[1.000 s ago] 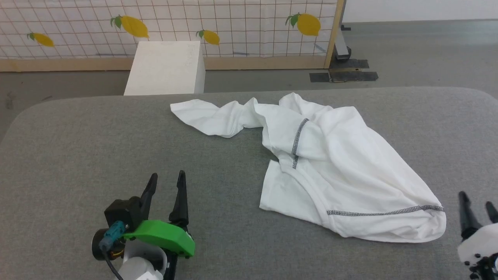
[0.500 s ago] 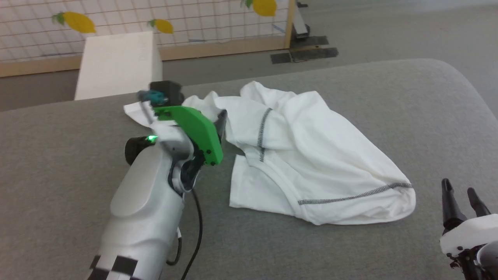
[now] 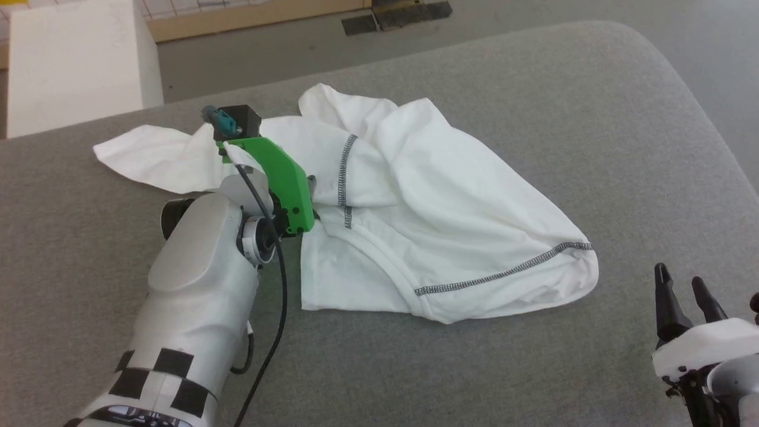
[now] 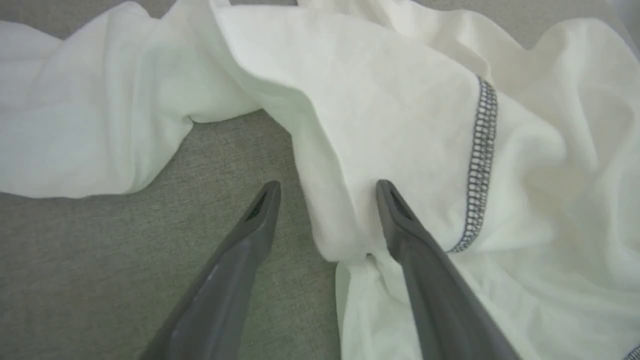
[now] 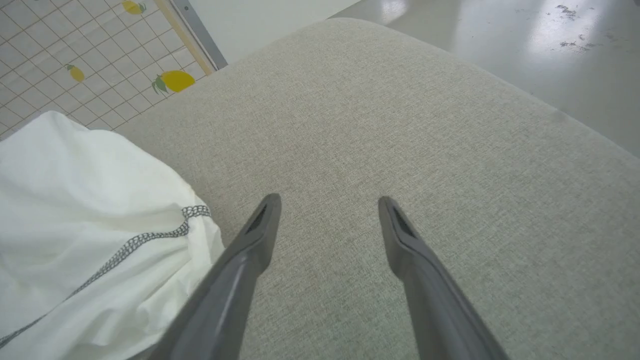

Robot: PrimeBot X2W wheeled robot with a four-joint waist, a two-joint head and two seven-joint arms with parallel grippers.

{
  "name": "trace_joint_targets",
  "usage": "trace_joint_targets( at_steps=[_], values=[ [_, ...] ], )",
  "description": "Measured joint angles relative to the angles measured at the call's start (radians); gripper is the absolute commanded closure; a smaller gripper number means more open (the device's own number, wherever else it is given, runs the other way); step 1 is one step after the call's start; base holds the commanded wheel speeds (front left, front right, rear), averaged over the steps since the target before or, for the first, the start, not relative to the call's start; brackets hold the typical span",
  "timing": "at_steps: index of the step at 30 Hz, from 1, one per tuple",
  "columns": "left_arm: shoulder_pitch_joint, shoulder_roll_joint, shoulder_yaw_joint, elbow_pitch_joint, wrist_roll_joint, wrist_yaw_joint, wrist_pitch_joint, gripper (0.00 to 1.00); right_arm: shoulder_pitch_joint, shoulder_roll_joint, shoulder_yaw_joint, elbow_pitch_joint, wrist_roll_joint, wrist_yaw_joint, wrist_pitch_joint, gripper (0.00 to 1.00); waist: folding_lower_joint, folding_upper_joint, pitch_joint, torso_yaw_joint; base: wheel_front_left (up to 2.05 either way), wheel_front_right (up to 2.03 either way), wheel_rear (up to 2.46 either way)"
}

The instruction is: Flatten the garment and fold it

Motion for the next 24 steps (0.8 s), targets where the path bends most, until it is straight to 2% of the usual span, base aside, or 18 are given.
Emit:
trace_joint_targets(
  at_steps=[1, 5, 8, 12, 16, 19, 24],
  values=[
    [-0.003, 0.0, 0.002, 0.004, -0.001, -0.004, -0.012, 1.0, -0.004, 0.0, 0.005, 0.002, 0.0, 0.0, -0.003, 0.0, 0.0, 0.0, 0.008, -0.004, 0.0, 0.0, 0.0],
    [-0.015, -0.007, 0.018, 0.007, -0.031, -0.036, -0.058, 1.0, -0.016, 0.0, 0.019, 0.011, 0.0, 0.0, -0.009, 0.0, 0.0001, 0.0, 0.029, -0.004, 0.0, 0.0, 0.0],
    [-0.033, -0.017, 0.053, -0.011, -0.073, -0.059, -0.137, 1.0, -0.021, 0.0, 0.032, 0.018, 0.0, 0.0, -0.014, 0.0, 0.0001, 0.0, 0.032, 0.012, 0.0, 0.0, 0.0],
    [-0.038, -0.022, 0.117, -0.07, -0.134, -0.09, -0.249, 1.0, -0.021, 0.0, 0.04, 0.023, -0.001, 0.0, -0.017, 0.0, 0.0001, 0.0, 0.024, 0.042, 0.0, 0.0, 0.0],
    [0.0, -0.009, 0.173, -0.168, -0.172, -0.101, -0.331, 1.0, -0.02, 0.0, 0.047, 0.021, -0.009, 0.0, -0.016, 0.0, 0.0001, 0.0, 0.004, 0.079, 0.0, 0.0, 0.0],
    [0.114, 0.024, 0.201, -0.257, -0.174, -0.08, -0.366, 1.0, -0.018, 0.0, 0.051, 0.014, -0.012, 0.0, -0.006, 0.0, 0.0001, 0.0, -0.012, 0.11, 0.0, 0.0, 0.0],
    [0.4, 0.053, 0.257, -0.42, -0.179, 0.016, -0.384, 1.0, -0.005, 0.0, 0.055, -0.014, -0.025, 0.0, 0.01, 0.0, 0.0001, 0.0, -0.032, 0.166, 0.0, 0.0, 0.0]
  ],
)
